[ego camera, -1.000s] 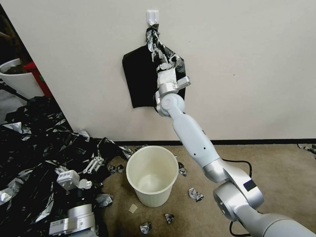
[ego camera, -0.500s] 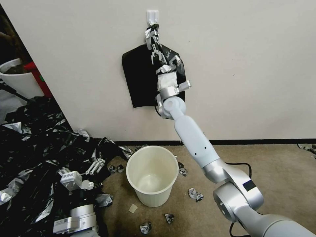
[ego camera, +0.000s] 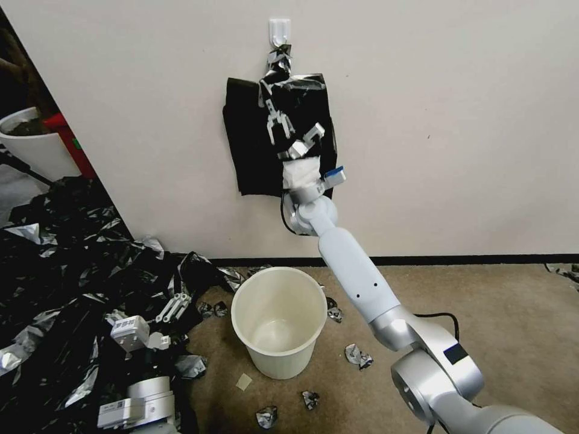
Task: Place a trash bag onto the trash bin.
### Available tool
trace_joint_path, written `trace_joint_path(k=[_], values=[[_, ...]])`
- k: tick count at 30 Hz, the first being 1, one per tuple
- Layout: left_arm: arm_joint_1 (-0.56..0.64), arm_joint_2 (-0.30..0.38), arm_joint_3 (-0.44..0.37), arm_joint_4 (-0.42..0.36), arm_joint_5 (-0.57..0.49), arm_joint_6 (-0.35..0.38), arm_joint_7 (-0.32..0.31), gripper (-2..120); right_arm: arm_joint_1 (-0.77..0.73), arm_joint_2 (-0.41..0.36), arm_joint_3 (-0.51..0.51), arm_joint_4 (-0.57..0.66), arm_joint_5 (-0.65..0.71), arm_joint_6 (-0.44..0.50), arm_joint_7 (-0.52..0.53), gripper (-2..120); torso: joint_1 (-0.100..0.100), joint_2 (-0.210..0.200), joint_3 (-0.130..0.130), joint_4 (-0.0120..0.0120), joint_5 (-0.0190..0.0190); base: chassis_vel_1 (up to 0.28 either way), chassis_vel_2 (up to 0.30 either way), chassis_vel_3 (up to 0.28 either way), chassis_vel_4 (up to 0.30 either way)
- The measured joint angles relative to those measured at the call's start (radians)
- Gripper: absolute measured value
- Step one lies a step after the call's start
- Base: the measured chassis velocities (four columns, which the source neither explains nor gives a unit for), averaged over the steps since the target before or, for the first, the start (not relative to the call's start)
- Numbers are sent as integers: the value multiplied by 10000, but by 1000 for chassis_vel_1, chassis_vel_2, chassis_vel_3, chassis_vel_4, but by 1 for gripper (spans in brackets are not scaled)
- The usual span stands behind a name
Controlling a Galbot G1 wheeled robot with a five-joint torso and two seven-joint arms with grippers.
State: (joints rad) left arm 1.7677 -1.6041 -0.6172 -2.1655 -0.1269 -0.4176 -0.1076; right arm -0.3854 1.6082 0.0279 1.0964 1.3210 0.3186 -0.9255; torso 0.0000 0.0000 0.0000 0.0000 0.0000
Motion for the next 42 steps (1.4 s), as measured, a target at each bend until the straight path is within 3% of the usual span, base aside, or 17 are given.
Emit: trace_joint_path(k=[5,13,22,32,42], values=[[0,3,-16,27,1,-2,-4,100,-198,-1,-16,91,5,-177,-597,0,-1,0,0,0,0,0,0,0,0],[-169,23,-67,266,-11,-12,-30,100,-1239,-372,-119,539,-278,-869,-2762,0,-1,0,-1,-1,0,0,0,0,0],[-233,145,-284,339,-109,-12,-67,100,-1990,-599,-218,633,-886,-1461,-4057,0,-1,0,0,0,1,0,0,0,0],[-424,368,-490,343,-364,25,-78,100,-2613,-843,-228,681,-1555,-1732,-4954,0,-1,0,0,0,0,0,0,0,0],[-871,1331,-809,368,-1104,47,-49,100,-3179,-1111,-227,822,-1969,-1588,-5011,0,-1,0,0,0,-1,0,0,0,0]])
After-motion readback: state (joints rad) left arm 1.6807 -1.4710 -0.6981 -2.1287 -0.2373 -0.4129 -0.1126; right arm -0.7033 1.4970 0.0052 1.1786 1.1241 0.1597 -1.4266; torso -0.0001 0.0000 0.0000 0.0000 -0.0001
